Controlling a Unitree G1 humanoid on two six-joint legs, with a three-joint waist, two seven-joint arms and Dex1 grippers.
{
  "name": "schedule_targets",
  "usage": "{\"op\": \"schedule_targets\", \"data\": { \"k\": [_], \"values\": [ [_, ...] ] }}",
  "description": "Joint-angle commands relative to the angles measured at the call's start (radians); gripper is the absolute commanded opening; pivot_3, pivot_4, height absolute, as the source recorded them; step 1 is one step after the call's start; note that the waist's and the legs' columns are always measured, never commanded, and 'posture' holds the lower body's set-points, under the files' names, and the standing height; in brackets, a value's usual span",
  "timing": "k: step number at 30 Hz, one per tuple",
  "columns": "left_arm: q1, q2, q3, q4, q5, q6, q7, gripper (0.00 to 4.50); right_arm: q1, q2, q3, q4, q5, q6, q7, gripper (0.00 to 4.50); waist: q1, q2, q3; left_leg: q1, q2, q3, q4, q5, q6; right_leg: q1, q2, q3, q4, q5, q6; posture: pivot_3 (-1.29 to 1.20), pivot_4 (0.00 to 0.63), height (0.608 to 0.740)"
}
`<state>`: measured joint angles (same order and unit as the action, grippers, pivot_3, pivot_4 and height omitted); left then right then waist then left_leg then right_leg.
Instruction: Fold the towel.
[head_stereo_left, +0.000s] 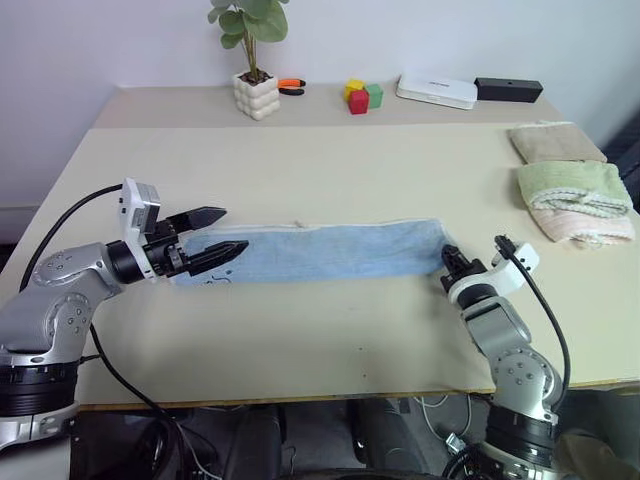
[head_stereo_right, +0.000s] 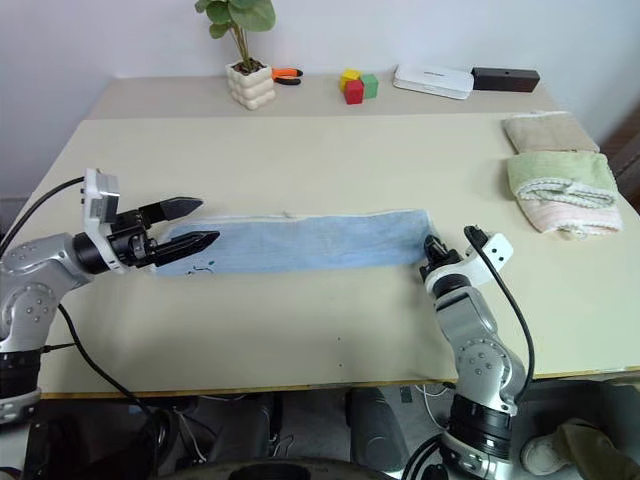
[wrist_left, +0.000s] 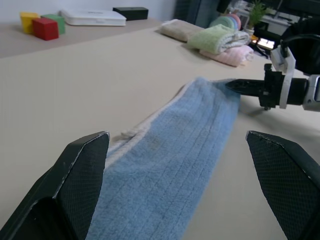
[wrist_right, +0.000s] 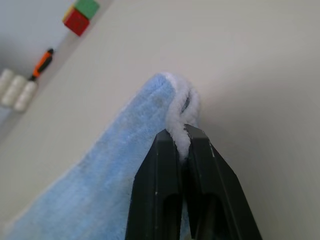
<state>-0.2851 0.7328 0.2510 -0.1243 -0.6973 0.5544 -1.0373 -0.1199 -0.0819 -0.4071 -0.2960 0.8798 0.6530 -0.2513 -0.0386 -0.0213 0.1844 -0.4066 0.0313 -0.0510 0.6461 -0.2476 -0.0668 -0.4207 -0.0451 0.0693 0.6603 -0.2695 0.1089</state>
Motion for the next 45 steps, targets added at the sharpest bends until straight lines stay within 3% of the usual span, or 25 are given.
{"op": "schedule_targets", "data": {
  "k": [1,6,13,17,20,28,35,38,43,45],
  "values": [
    [-0.015,-0.007,0.015,-0.006,-0.001,-0.026,0.004,4.5,0.025,-0.072,-0.071,-0.051,0.013,0.013,-0.007,0.04,0.003,0.0,0.0,0.0,0.0,0.0,0.0,0.0,0.0,0.0,0.0,0.0,-0.001,0.0,0.0,0.0,0.15,0.74],
    [-0.025,-0.022,0.003,0.02,0.018,-0.052,0.002,4.5,0.035,-0.166,-0.058,-0.124,0.024,0.044,0.048,0.04,-0.008,0.003,0.002,0.0,0.0,0.0,-0.001,0.0,0.0,0.0,0.001,0.0,-0.001,0.001,0.002,0.0,0.15,0.74],
    [-0.035,-0.035,-0.002,0.033,0.028,-0.067,0.003,4.5,-0.019,-0.468,0.342,-0.272,-0.307,-0.065,0.406,0.04,-0.01,0.004,0.002,0.0,0.0,0.001,-0.001,0.0,0.0,-0.001,0.001,0.0,-0.002,0.001,0.002,0.0,0.15,0.74],
    [-0.037,-0.037,0.001,0.028,0.03,-0.067,0.008,4.5,-0.081,-0.523,0.489,-0.265,-0.42,-0.12,0.537,0.04,-0.005,0.003,0.002,0.0,0.0,0.0,-0.001,0.0,0.0,-0.001,0.001,0.0,-0.002,0.001,0.002,0.0,0.15,0.74],
    [-0.033,-0.036,0.006,0.011,0.028,-0.063,0.016,4.5,-0.15,-0.509,0.615,-0.208,-0.518,-0.159,0.61,0.04,-0.002,0.003,0.002,-0.001,0.0,0.0,0.0,0.0,0.0,-0.001,0.0,0.0,-0.004,0.001,0.002,0.0,0.15,0.74],
    [0.011,-0.024,0.032,-0.044,0.019,-0.05,0.041,4.5,-0.235,-0.426,0.798,-0.066,-0.675,-0.196,0.716,0.04,-0.004,0.003,0.002,-0.001,0.0,0.0,0.0,0.0,0.0,0.0,0.001,0.0,-0.005,0.001,0.003,0.0,0.15,0.74],
    [0.05,-0.022,0.044,-0.073,0.016,-0.049,0.055,4.5,-0.264,-0.349,0.821,0.022,-0.735,-0.251,0.764,0.04,-0.005,0.002,0.002,-0.001,0.0,0.0,0.0,0.0,0.0,0.0,0.001,0.0,-0.005,0.001,0.003,0.0,0.15,0.74],
    [0.05,-0.026,0.039,-0.072,0.02,-0.055,0.058,4.5,-0.264,-0.316,0.811,0.042,-0.718,-0.26,0.804,0.9,-0.005,0.002,0.002,-0.001,0.0,0.0,-0.001,0.0,0.0,0.0,0.001,-0.001,-0.005,0.002,0.003,0.0,0.15,0.74],
    [0.042,-0.025,0.033,-0.063,0.02,-0.057,0.051,4.5,-0.256,-0.287,0.733,-0.037,-0.568,-0.18,0.901,3.39,-0.003,0.003,0.002,-0.001,0.0,0.0,0.0,0.0,0.0,0.0,0.001,-0.001,-0.005,0.002,0.003,0.0,0.15,0.74],
    [0.03,-0.025,0.026,-0.048,0.026,-0.062,0.045,4.5,-0.257,-0.299,0.662,-0.117,-0.397,-0.045,0.957,4.39,-0.003,0.002,0.002,-0.002,0.0,0.0,0.0,0.0,0.0,0.0,0.0,-0.001,-0.005,0.002,0.003,0.0,0.15,0.74]
  ]
}}
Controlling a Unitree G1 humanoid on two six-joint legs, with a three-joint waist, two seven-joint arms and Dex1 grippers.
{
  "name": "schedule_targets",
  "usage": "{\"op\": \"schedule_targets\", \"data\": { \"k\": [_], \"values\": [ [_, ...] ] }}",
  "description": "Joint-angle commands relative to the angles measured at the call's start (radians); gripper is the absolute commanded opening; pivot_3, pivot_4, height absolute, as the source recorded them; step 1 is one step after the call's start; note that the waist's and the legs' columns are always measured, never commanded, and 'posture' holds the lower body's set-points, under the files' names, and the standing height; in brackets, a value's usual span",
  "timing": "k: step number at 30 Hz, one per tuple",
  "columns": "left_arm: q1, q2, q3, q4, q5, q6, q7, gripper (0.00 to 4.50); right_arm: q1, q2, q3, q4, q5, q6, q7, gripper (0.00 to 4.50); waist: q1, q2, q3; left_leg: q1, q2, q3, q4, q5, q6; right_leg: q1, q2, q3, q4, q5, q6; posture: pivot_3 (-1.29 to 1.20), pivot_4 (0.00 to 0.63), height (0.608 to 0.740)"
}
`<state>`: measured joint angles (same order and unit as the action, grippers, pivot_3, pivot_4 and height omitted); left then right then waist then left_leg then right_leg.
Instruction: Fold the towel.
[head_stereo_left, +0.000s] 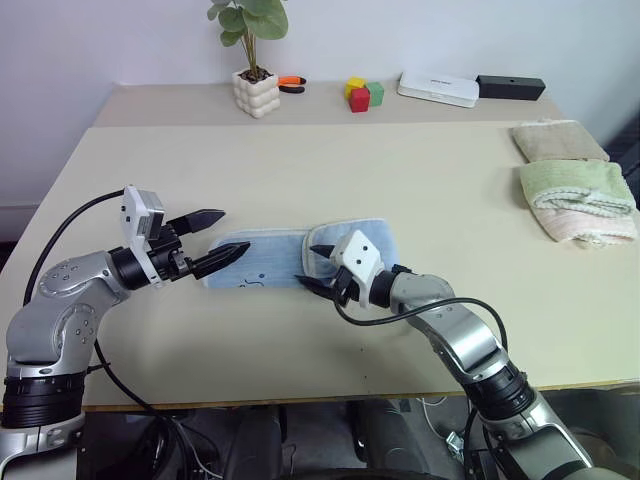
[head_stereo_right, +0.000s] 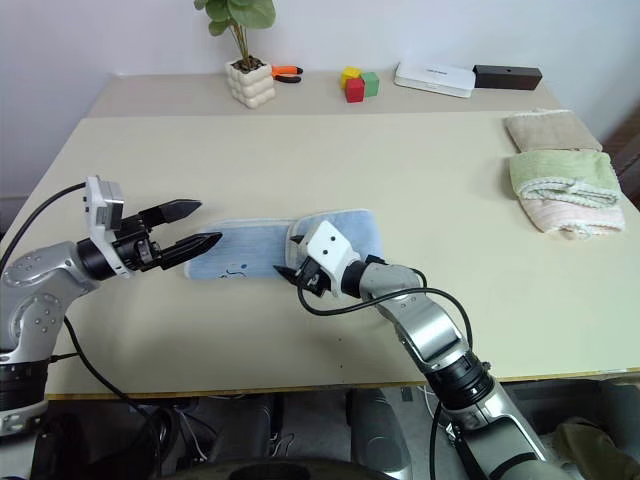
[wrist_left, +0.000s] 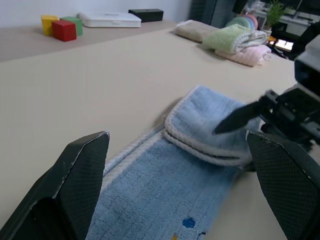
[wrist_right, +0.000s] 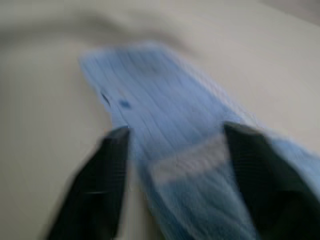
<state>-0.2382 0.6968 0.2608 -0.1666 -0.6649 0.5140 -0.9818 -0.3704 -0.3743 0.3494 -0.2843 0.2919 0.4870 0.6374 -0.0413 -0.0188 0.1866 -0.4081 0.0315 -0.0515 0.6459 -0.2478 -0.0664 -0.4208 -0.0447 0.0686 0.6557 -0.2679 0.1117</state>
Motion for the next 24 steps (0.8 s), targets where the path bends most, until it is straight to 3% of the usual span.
{"op": "schedule_targets", "data": {
  "k": [1,3,5,6,9,13,14,24],
  "values": [
    [-0.023,0.009,0.012,0.0,-0.005,-0.022,-0.012,4.5,-0.024,0.017,-0.15,-0.133,0.255,0.161,0.048,4.45,0.0,0.0,0.0,0.0,0.0,0.0,0.0,0.0,0.0,0.0,0.0,0.0,0.0,0.0,0.0,0.0,0.15,0.74],
    [-0.03,0.006,0.007,0.005,-0.004,-0.023,-0.013,4.5,-0.052,0.053,-0.227,-0.128,0.326,0.209,0.005,4.45,-0.002,0.0,0.0,0.0,0.0,-0.001,0.0,0.0,0.0,0.0,0.0,-0.001,0.0,0.0,0.0,0.0,0.15,0.74],
    [-0.032,0.0,0.003,0.006,-0.003,-0.025,-0.012,4.5,-0.106,0.092,-0.307,-0.041,0.299,0.178,-0.087,4.45,-0.004,0.0,0.0,0.0,0.0,-0.001,0.0,0.0,0.0,0.0,0.0,-0.001,0.0,0.0,0.0,0.0,0.15,0.74],
    [-0.032,-0.002,0.002,0.006,-0.003,-0.025,-0.011,4.5,-0.129,0.109,-0.338,0.001,0.28,0.162,-0.128,3.82,-0.005,0.0,0.0,0.0,0.0,-0.001,0.0,0.0,0.0,0.0,0.001,-0.001,0.0,0.0,0.0,0.0,0.15,0.74],
    [-0.03,-0.008,-0.001,0.004,-0.005,-0.022,-0.008,4.5,-0.155,0.138,-0.382,0.107,0.196,0.06,-0.206,2.56,0.0,0.0,0.0,0.0,0.0,-0.001,0.0,0.0,0.0,0.0,0.001,-0.001,0.0,0.0,0.0,0.0,0.15,0.74],
    [-0.011,-0.027,-0.01,-0.021,-0.014,-0.008,0.006,4.5,-0.119,0.13,-0.318,0.178,0.089,-0.049,-0.187,0.4,-0.002,0.0,0.0,0.0,0.0,0.0,-0.001,0.0,0.0,0.0,0.0,-0.001,0.0,0.0,0.0,0.0,0.15,0.74],
    [-0.006,-0.031,-0.013,-0.029,-0.019,0.0,0.009,4.5,-0.11,0.132,-0.306,0.189,0.076,-0.063,-0.179,0.04,-0.003,0.0,0.0,0.0,0.0,0.0,-0.001,0.0,0.0,0.0,0.0,-0.001,0.0,0.0,0.0,0.0,0.15,0.74],
    [0.072,-0.065,-0.03,-0.106,-0.027,0.014,0.047,4.5,0.035,0.126,-0.106,0.451,-0.205,-0.316,-0.161,0.04,-0.003,-0.001,-0.001,0.001,0.0,0.0,-0.001,0.0,0.0,0.0,0.0,-0.001,0.0,0.0,0.0,0.0,0.15,0.74]
  ]
}}
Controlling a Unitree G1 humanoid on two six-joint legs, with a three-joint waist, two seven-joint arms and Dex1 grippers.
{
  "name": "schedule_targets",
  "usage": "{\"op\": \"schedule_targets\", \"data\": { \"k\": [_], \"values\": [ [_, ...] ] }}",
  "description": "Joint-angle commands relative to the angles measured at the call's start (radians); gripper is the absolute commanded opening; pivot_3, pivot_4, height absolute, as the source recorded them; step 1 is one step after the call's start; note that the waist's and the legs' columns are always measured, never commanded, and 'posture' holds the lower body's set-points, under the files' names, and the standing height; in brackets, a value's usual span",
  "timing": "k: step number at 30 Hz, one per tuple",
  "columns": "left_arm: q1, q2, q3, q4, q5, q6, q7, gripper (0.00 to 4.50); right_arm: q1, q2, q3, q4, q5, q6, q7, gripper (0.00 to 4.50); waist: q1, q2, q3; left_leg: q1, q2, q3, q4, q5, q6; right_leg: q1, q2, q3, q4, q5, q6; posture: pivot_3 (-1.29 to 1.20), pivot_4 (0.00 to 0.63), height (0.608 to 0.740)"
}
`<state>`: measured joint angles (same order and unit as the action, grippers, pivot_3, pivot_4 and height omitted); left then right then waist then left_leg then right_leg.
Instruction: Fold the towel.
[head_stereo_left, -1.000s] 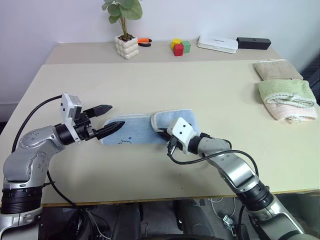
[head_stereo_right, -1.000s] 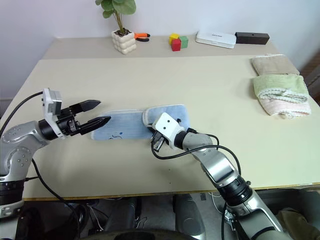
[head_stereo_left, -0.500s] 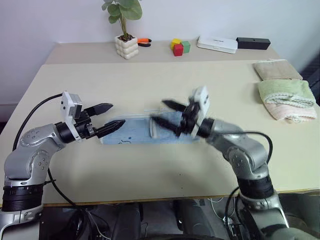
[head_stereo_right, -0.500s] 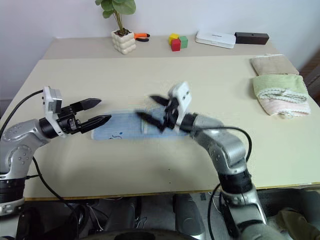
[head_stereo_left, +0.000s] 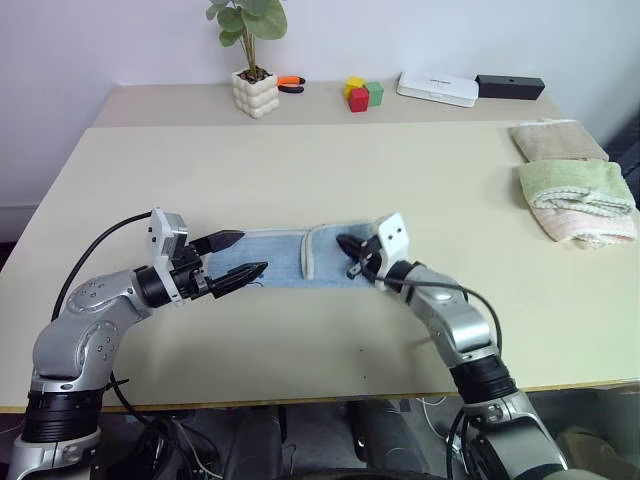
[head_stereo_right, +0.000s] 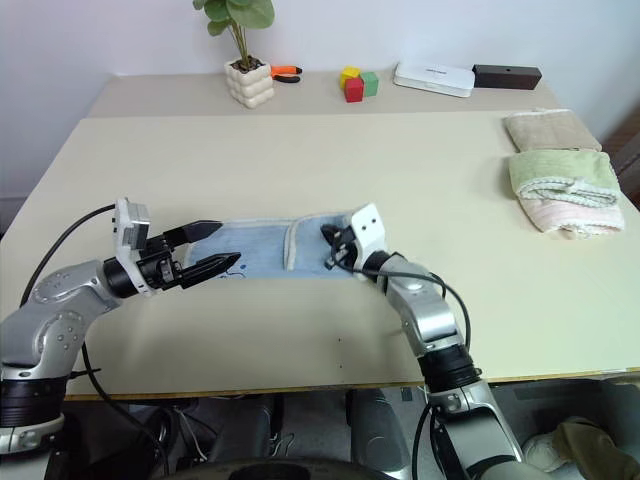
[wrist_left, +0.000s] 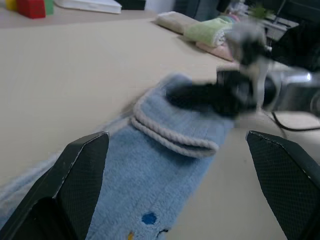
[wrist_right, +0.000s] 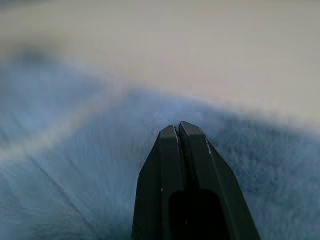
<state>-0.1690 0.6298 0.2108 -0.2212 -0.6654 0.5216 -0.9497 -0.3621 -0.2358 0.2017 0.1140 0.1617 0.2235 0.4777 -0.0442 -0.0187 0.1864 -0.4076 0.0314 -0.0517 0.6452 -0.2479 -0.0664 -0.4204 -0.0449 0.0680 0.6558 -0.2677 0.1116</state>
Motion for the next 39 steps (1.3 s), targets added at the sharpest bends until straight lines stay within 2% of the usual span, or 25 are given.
{"op": "schedule_targets", "data": {
  "k": [1,3,6,10,13,19,22,26,31,37,39],
  "values": [
    [0.007,0.002,0.022,-0.055,-0.029,0.011,0.019,4.5,0.03,-0.013,0.047,0.068,-0.087,-0.059,0.001,0.04,0.0,-0.002,-0.001,0.001,0.0,0.0,0.0,0.0,0.0,0.001,0.0,0.0,0.0,0.0,0.0,0.0,0.15,0.74],
    [0.023,-0.007,0.024,-0.075,-0.055,0.046,0.046,4.5,0.028,-0.007,0.043,0.085,-0.09,-0.075,0.011,0.04,0.0,-0.002,-0.002,0.002,0.0,0.0,0.0,0.0,0.0,0.002,0.0,0.0,0.0,0.0,0.0,0.0,0.15,0.74],
    [0.058,-0.029,0.042,-0.127,-0.156,0.172,0.13,4.5,0.007,0.006,0.011,0.069,-0.055,-0.087,0.037,0.82,-0.001,-0.002,-0.002,0.005,0.0,0.0,-0.001,0.0,0.0,0.006,0.0,0.0,-0.001,0.0,0.0,0.0,0.15,0.74],
    [0.086,-0.058,0.095,-0.182,-0.305,0.294,0.247,4.5,-0.024,0.004,-0.041,0.02,-0.018,-0.08,0.051,2.83,0.0,-0.002,-0.001,0.011,0.0,-0.001,-0.002,0.0,0.0,0.012,0.0,0.0,-0.003,0.0,0.0,0.0,0.15,0.74],
    [0.127,-0.101,0.174,-0.226,-0.503,0.379,0.418,4.5,-0.053,-0.023,-0.096,-0.073,0.055,-0.036,0.094,4.37,0.0,-0.001,-0.001,0.011,0.0,-0.001,-0.002,0.0,0.0,0.012,-0.001,0.0,-0.003,0.0,0.0,0.0,0.15,0.74],
    [0.272,-0.155,0.26,-0.324,-0.881,0.357,0.776,4.5,-0.075,-0.167,-0.171,-0.216,0.168,0.055,0.251,4.48,0.001,-0.001,0.0,0.011,0.0,-0.002,-0.002,-0.001,0.0,0.012,-0.001,0.0,-0.003,0.0,0.0,0.0,0.15,0.74],
    [0.352,-0.168,0.258,-0.36,-1.025,0.298,0.93,4.5,-0.074,-0.231,-0.21,-0.28,0.259,0.127,0.322,4.48,0.002,-0.001,0.0,0.012,0.0,-0.002,-0.002,-0.001,0.0,0.013,-0.001,0.0,-0.004,0.0,0.0,0.0,0.15,0.74],
    [0.455,-0.207,0.239,-0.394,-1.178,0.18,1.137,4.5,-0.066,-0.382,-0.233,-0.36,0.335,0.205,0.462,4.48,0.007,0.0,0.001,0.012,0.0,-0.001,-0.002,-0.001,0.001,0.015,-0.001,0.0,-0.006,-0.002,-0.003,0.0,0.15,0.74],
    [0.524,-0.297,0.188,-0.417,-1.153,0.058,1.293,4.5,-0.091,-0.409,-0.247,-0.341,0.334,0.194,0.468,4.48,0.008,0.0,0.001,0.013,0.0,0.0,-0.002,-0.001,0.001,0.016,-0.001,0.0,-0.008,-0.004,-0.007,0.0,0.15,0.74],
    [0.485,-0.33,0.089,-0.38,-1.108,0.012,1.399,4.5,-0.072,-0.416,-0.241,-0.371,0.337,0.178,0.496,4.48,0.025,-0.001,0.001,0.013,0.0,0.0,-0.002,-0.001,0.001,0.016,-0.001,0.001,-0.009,-0.004,-0.007,0.0,0.15,0.74],
    [0.48,-0.344,0.06,-0.369,-1.132,0.002,1.436,4.5,-0.064,-0.411,-0.242,-0.369,0.328,0.174,0.487,4.48,0.029,-0.001,0.001,0.013,-0.001,0.001,-0.002,-0.001,0.001,0.016,-0.001,0.001,-0.01,-0.004,-0.007,0.0,0.15,0.74]
  ]
}}
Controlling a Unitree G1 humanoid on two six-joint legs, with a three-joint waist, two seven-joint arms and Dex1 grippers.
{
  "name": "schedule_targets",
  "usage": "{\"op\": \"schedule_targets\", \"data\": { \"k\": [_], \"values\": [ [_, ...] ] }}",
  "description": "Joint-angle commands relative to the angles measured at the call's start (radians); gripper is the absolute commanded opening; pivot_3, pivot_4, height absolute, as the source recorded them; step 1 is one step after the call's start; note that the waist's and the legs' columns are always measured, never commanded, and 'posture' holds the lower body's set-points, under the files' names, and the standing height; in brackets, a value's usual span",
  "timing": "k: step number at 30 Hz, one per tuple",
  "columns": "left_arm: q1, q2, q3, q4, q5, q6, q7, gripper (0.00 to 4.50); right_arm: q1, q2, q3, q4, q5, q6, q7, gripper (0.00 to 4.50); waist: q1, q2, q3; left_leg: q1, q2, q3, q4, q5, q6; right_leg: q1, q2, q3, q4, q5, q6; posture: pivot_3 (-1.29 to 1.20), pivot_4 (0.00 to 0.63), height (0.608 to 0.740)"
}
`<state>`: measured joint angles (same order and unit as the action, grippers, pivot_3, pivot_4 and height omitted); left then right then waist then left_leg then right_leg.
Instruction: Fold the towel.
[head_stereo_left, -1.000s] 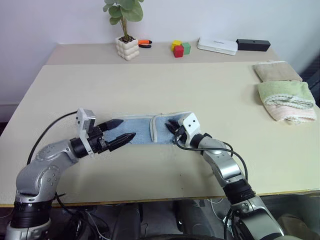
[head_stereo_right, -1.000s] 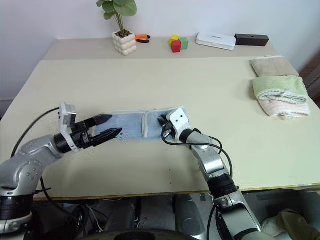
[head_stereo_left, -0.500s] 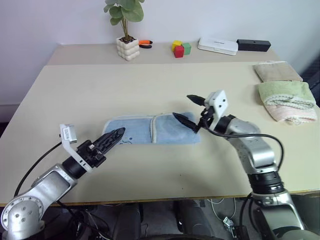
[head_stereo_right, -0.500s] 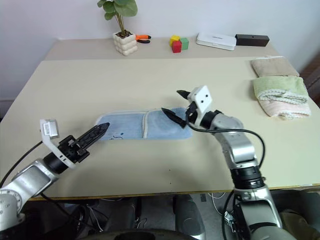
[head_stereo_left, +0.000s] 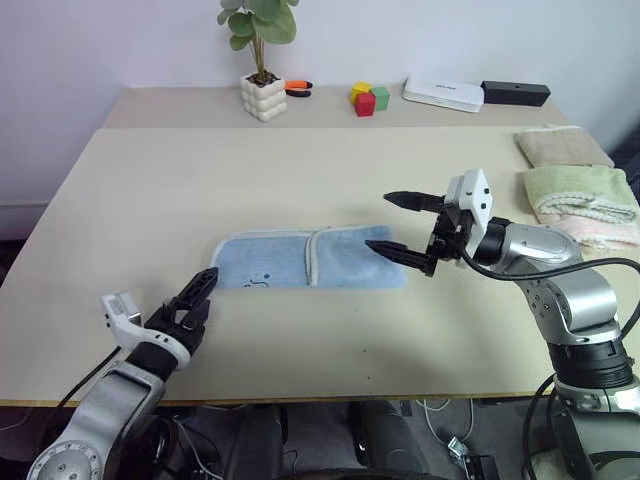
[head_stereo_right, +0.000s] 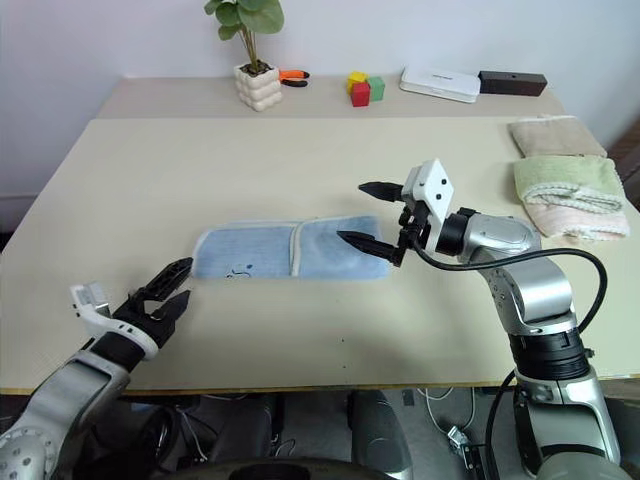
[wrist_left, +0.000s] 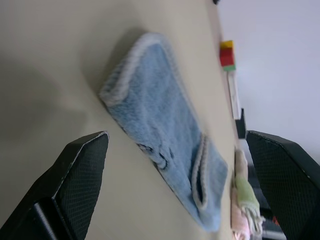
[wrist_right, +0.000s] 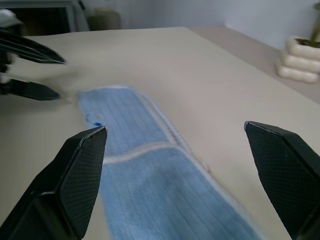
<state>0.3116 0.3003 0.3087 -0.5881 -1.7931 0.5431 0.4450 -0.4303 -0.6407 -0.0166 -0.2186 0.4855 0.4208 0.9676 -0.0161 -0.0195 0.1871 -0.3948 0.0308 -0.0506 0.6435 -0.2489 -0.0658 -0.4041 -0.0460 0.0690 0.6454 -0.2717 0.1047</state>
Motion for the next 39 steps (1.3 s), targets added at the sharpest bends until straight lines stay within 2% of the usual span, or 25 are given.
{"op": "schedule_targets", "data": {
  "k": [1,10,13,20,24,28,31,35,39],
  "values": [
    [-0.008,-0.014,-0.043,0.008,-0.009,-0.022,0.047,4.5,0.006,-0.003,-0.024,-0.037,0.007,-0.019,-0.007,4.48,0.002,0.0,0.0,0.0,0.0,0.0,0.0,0.0,0.0,0.0,0.0,0.0,0.0,0.0,0.0,0.0,0.15,0.74],
    [-0.155,-0.077,-0.074,0.162,0.079,-0.071,0.067,4.5,0.028,0.004,-0.022,-0.05,-0.006,-0.031,-0.044,4.48,0.005,0.003,-0.002,0.001,0.0,0.0,0.0,0.0,0.0,0.001,0.0,0.0,0.0,0.0,0.0,0.0,0.15,0.74],
    [-0.216,-0.101,-0.062,0.262,0.098,-0.075,0.044,3.67,0.037,-0.001,-0.034,-0.056,-0.015,-0.035,-0.063,4.5,0.01,0.004,-0.002,0.001,-0.001,0.0,0.0,0.0,0.0,0.002,0.0,0.0,0.0,0.0,0.0,0.0,0.15,0.74],
    [-0.295,-0.092,-0.056,0.279,0.112,-0.027,-0.009,0.19,0.101,-0.082,-0.129,-0.049,0.031,-0.038,-0.021,4.5,0.009,0.004,-0.002,0.001,-0.001,0.0,0.0,0.0,0.0,0.003,-0.001,0.0,-0.002,0.0,0.0,0.0,0.15,0.74],
    [-0.381,-0.011,-0.097,0.225,0.209,0.037,-0.093,0.09,0.208,-0.174,-0.254,-0.056,0.112,0.006,0.066,4.5,0.014,0.001,0.0,0.0,-0.001,-0.001,0.0,0.0,0.0,0.003,0.0,0.0,-0.002,0.0,0.0,0.0,0.15,0.74],
    [-0.524,0.084,-0.203,0.193,0.351,0.125,-0.261,0.09,0.24,-0.184,-0.295,-0.048,0.113,-0.006,0.057,4.5,0.003,0.001,0.0,0.0,-0.001,-0.001,0.0,0.0,0.0,0.002,0.0,0.0,-0.003,0.0,0.0,0.0,0.15,0.74],
    [-0.615,0.116,-0.29,0.213,0.452,0.172,-0.4,0.09,0.238,-0.183,-0.296,-0.04,0.099,-0.005,0.042,4.5,-0.001,0.002,-0.001,0.0,-0.001,-0.001,0.0,0.0,0.0,0.002,0.001,0.0,-0.004,0.0,0.0,0.0,0.15,0.74],
    [-0.744,0.105,-0.458,0.275,0.6,0.233,-0.634,0.09,0.229,-0.201,-0.3,-0.026,0.075,-0.004,0.027,4.5,0.002,0.002,-0.001,-0.001,-0.001,-0.001,-0.002,0.0,0.0,0.002,0.001,0.0,-0.006,0.0,0.001,0.0,0.15,0.74],
    [-0.839,0.039,-0.57,0.377,0.736,0.235,-0.795,0.09,0.231,-0.234,-0.327,-0.009,0.06,-0.006,0.029,4.5,0.003,0.002,0.0,-0.004,-0.002,-0.001,-0.002,0.0,0.0,0.002,0.001,0.0,-0.009,0.001,0.001,0.0,0.15,0.74]
  ]
}}
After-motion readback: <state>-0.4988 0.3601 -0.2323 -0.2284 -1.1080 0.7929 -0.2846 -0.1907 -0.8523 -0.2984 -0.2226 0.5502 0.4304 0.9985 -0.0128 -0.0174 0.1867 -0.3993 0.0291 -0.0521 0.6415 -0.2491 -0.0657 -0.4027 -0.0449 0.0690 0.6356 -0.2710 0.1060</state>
